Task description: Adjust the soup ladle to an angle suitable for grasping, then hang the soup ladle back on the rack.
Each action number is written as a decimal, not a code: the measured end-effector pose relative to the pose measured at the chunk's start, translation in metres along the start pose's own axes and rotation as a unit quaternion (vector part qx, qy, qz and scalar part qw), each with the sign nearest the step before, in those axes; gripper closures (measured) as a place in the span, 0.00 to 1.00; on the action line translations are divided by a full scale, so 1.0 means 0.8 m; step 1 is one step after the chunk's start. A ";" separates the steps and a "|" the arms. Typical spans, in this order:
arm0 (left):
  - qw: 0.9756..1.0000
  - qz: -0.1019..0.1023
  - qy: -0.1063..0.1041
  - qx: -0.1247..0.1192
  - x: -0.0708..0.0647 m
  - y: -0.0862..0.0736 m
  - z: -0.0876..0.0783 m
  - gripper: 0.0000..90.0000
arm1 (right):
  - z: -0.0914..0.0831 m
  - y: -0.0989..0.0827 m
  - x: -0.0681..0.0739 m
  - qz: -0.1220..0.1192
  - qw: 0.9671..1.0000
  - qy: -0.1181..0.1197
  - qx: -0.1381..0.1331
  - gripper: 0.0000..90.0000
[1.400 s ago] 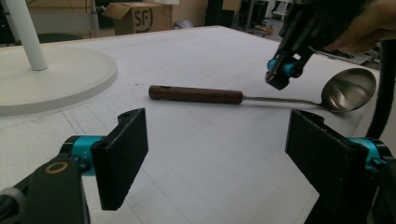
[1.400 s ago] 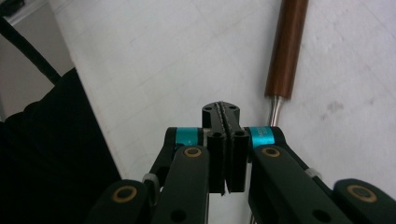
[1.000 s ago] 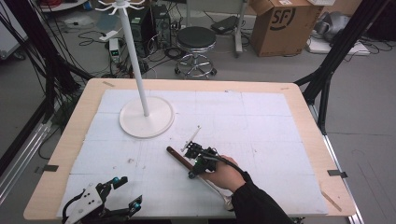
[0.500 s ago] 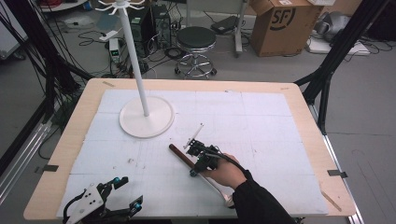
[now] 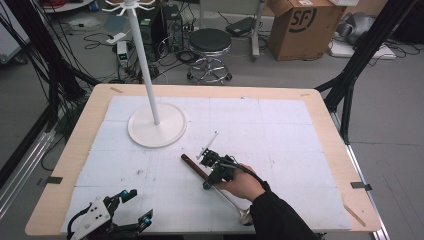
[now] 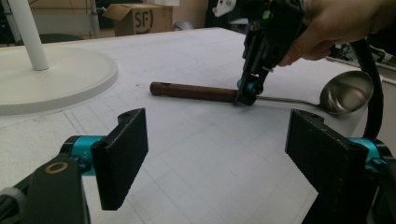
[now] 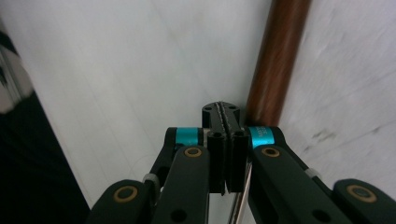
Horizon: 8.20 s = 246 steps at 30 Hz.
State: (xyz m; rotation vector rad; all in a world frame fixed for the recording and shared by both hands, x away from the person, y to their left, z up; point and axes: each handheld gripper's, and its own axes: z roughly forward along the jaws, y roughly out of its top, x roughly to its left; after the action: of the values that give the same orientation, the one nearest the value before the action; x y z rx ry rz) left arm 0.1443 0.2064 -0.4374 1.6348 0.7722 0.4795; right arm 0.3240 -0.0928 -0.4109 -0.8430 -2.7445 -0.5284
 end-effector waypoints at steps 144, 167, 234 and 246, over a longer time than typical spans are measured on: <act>1.000 -0.013 -0.007 -0.008 -0.001 -0.002 -0.003 0.24 | 0.029 0.037 0.067 -0.078 0.995 -0.068 0.000 0.47; 1.000 -0.011 -0.006 -0.009 -0.002 -0.002 -0.004 0.24 | 0.043 0.045 0.079 -0.106 0.988 -0.106 0.029 0.83; 0.998 -0.038 0.012 -0.039 0.004 -0.007 -0.036 0.25 | -0.281 0.195 -0.022 -0.072 0.867 0.106 -0.482 0.83; 0.998 -0.042 0.016 -0.040 0.007 -0.007 -0.036 0.25 | -0.272 0.222 -0.037 -0.057 0.871 0.105 -0.477 0.83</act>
State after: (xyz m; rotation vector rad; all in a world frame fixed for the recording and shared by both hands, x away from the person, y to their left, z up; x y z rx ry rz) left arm 0.1270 0.2306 -0.4374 1.5171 0.8311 0.4725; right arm 0.4733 -0.0576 -0.1737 -0.7034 -2.2338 -1.9479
